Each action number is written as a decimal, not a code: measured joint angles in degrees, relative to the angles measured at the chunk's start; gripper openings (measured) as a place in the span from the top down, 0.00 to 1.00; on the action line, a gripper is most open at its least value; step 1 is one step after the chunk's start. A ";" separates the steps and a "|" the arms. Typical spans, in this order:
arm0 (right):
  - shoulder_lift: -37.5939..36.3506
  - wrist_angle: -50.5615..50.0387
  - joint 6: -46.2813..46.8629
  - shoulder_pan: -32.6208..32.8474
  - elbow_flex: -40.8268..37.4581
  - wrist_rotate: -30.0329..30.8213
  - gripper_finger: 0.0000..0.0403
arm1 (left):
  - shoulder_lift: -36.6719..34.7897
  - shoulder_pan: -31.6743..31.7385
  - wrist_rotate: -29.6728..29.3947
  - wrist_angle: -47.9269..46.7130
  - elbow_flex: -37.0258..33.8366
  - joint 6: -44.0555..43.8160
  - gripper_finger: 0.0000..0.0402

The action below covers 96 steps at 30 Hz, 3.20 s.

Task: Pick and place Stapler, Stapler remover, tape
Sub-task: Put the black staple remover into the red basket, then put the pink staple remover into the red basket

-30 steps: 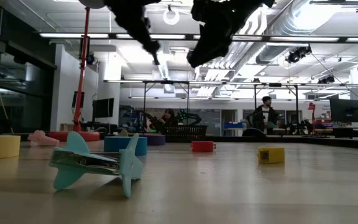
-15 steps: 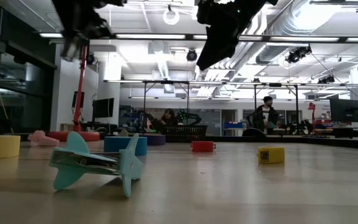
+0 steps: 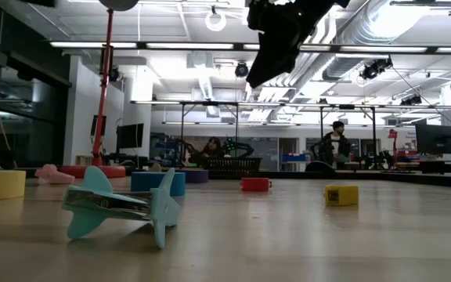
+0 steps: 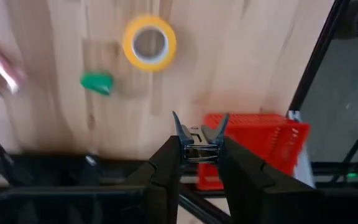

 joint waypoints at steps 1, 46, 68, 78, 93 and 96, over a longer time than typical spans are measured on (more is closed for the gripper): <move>0.00 0.05 -0.04 0.00 0.02 -0.05 0.56 | 0.00 -2.02 -0.29 0.02 0.00 -3.74 0.80; 0.00 -0.45 5.99 -0.46 0.03 0.40 0.56 | 13.20 -31.59 -0.70 21.42 -13.87 -74.16 0.79; 0.02 -0.48 5.92 -0.52 0.04 0.40 0.56 | 4.21 -31.59 1.20 21.96 -17.86 -74.70 0.38; 0.02 -0.46 5.79 -0.52 0.04 0.42 0.56 | 0.46 -31.59 0.39 21.87 -17.86 -73.63 0.29; 0.02 -1.00 5.87 -0.52 0.04 0.20 0.56 | -8.02 -21.72 -17.84 9.46 -17.57 -58.55 0.29; 0.02 -1.30 5.93 -0.52 0.04 0.20 0.56 | -8.72 -16.77 -17.66 5.40 -17.57 -50.01 0.29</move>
